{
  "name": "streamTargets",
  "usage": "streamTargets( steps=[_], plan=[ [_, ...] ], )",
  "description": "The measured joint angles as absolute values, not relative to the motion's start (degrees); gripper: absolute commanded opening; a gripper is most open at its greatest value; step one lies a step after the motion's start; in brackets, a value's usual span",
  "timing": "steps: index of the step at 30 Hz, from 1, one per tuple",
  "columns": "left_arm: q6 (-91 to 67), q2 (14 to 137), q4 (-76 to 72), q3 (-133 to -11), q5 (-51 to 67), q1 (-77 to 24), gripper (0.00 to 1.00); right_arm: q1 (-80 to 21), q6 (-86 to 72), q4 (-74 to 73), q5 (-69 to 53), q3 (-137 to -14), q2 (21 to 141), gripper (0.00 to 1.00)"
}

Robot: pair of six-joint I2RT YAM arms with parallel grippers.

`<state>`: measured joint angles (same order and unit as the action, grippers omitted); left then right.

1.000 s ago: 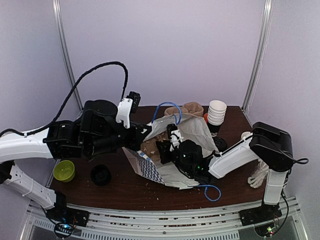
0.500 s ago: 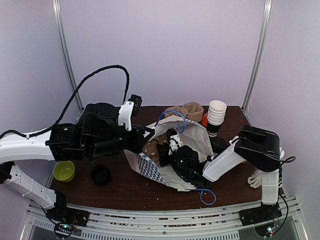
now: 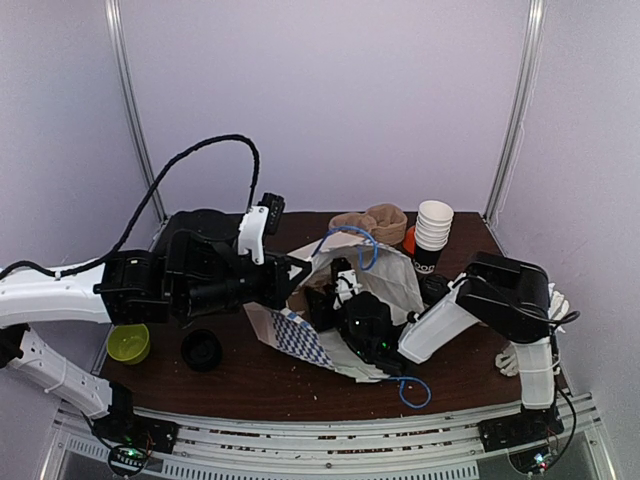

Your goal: Pack the takeout coffee

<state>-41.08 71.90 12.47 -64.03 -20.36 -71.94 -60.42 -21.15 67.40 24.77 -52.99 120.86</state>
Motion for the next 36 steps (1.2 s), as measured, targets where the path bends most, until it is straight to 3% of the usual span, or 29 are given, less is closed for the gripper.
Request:
streamTargets(
  steps=[8, 14, 28, 36],
  plan=[
    [-41.5, 71.8, 12.3, -62.6, -21.7, -71.9, 0.00, -60.3, -21.5, 64.7, 20.0, -50.9, 118.7, 0.73],
    [-41.6, 69.2, 13.4, -61.7, -24.7, -72.0, 0.00, -61.4, -21.3, 55.8, 14.3, -45.0, 104.3, 0.82],
    [-39.7, 67.5, 15.1, -60.8, -30.9, -71.9, 0.00, -66.9, -19.2, 22.9, 4.2, -42.2, 74.5, 0.83],
    [-35.9, 65.3, 12.7, -56.6, -28.4, -71.9, 0.00, -68.5, -17.8, 8.4, 3.9, -43.9, 56.9, 0.80]
  ],
)
